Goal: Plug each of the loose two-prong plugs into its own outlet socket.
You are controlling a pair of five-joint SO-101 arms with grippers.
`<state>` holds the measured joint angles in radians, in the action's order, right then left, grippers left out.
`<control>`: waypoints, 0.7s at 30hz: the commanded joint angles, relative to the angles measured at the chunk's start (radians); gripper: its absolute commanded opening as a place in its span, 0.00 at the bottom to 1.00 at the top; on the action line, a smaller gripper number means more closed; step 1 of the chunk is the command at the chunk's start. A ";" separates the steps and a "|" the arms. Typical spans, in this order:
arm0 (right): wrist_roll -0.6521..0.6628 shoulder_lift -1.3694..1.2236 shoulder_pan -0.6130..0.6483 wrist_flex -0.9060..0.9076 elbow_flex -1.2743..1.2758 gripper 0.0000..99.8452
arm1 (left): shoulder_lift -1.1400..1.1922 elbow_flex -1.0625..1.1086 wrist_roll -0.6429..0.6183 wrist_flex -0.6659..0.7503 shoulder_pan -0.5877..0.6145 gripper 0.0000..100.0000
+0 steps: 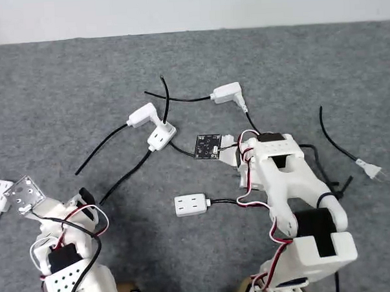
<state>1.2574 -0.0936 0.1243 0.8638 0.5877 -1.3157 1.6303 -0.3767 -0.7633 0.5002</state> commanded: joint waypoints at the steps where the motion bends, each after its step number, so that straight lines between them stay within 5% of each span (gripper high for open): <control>1: -0.002 -0.002 -0.007 -0.008 -0.038 0.01 | -0.009 -0.027 0.003 0.031 -0.003 0.19; 9: -0.069 0.116 0.059 0.159 -0.058 0.01 | -0.009 -0.027 0.003 0.031 -0.066 0.19; 14: -0.146 0.346 0.125 0.318 -0.057 0.01 | -0.009 -0.027 -0.009 0.078 -0.293 0.18; 21: -0.244 0.570 0.219 0.486 -0.044 0.01 | -0.009 -0.027 -0.264 0.350 -0.661 0.02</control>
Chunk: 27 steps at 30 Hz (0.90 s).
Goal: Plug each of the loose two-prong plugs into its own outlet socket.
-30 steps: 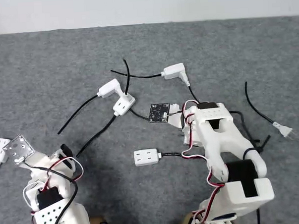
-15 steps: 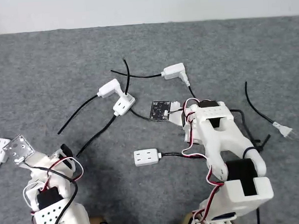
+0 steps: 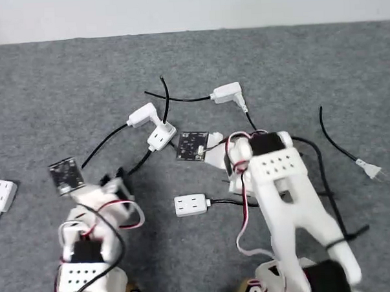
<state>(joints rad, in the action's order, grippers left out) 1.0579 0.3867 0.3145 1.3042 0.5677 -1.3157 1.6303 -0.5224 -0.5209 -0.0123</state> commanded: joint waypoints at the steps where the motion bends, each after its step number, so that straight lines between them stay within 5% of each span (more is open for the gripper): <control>1: -0.064 0.105 0.039 0.050 -0.023 0.01 | -0.009 -0.027 -0.175 0.129 -0.193 0.02; 4: -0.127 0.150 0.071 0.059 -0.023 0.01 | -0.009 -0.027 -0.279 0.140 -0.301 0.07; 13: -0.199 0.183 0.234 0.102 -0.043 0.01 | -0.008 0.015 -0.290 0.140 -0.445 0.33; 27: -0.229 0.194 0.249 0.222 -0.224 0.01 | -0.008 0.019 -0.290 0.140 -0.446 0.33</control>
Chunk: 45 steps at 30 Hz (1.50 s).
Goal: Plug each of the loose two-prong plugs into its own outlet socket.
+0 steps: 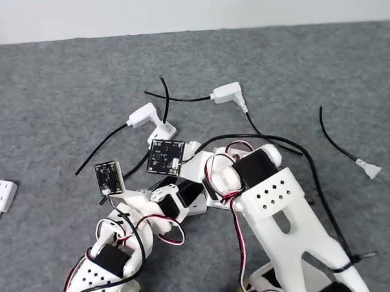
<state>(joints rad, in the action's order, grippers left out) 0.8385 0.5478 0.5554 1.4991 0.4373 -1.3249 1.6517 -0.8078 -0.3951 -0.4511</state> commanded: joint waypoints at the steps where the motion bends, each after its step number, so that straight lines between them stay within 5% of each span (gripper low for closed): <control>1: -0.009 0.033 0.008 0.036 -0.104 0.01 | 0.002 -0.002 -0.005 0.012 -0.008 0.33; 45: -0.068 0.033 -0.001 0.045 -0.236 0.01 | 0.002 0.008 -0.003 0.012 -0.008 0.33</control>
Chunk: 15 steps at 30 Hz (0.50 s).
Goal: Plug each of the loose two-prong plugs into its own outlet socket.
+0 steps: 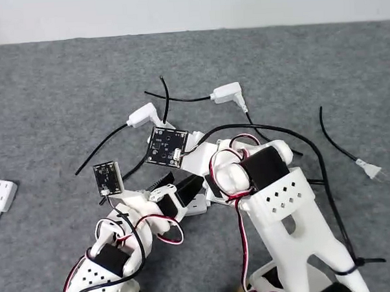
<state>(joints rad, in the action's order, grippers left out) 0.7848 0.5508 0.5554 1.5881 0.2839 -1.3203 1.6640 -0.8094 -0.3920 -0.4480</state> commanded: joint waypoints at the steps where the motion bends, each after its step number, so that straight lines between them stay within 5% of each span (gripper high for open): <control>1: -0.014 0.030 -0.001 -0.044 -0.083 0.01 | -0.003 -0.004 -0.002 0.009 -0.011 0.33; 15: -0.049 0.028 0.007 -0.090 -0.080 0.01 | -0.003 0.010 -0.002 0.009 -0.011 0.33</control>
<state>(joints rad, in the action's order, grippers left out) 0.7511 0.5508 0.5554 1.5420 0.2839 -1.3172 1.6747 -0.8094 -0.3936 -0.4465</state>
